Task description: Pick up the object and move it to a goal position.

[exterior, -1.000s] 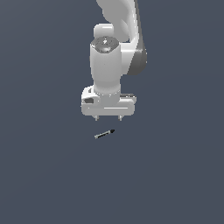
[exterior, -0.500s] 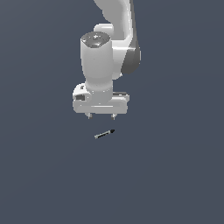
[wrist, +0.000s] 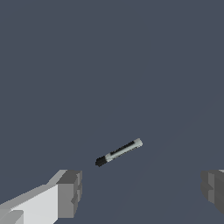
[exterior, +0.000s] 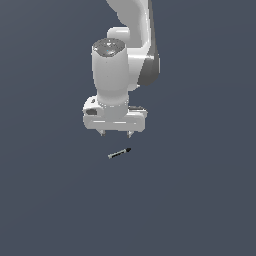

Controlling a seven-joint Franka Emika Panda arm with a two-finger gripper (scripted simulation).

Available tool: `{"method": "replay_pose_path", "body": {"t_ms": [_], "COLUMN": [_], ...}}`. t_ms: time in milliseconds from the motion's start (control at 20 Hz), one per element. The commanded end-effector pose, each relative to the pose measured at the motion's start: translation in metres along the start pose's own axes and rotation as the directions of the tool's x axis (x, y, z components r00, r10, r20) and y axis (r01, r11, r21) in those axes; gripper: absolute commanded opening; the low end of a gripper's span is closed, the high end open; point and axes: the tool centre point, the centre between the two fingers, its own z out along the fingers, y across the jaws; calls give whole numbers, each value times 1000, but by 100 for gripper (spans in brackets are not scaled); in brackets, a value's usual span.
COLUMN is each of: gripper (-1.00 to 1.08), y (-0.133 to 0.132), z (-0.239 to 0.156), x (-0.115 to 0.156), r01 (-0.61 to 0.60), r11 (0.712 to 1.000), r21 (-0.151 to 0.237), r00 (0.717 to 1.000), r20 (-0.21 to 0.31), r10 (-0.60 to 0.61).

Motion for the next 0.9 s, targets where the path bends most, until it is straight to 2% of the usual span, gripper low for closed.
{"method": "replay_pose_path", "body": {"t_ms": [0, 450, 650, 850], "gripper": [100, 100, 100, 100], "y": [-1, -3, -4, -5], "z": [4, 28, 44, 60], "x": [-1, -6, -9, -13], "r01": [-26, -195, -303, -410], "r11": [1000, 981, 953, 912], "r21": [2, 7, 6, 1], "r00": [1000, 981, 953, 911], "r20": [3, 21, 33, 44], "r10": [26, 195, 303, 410]}}
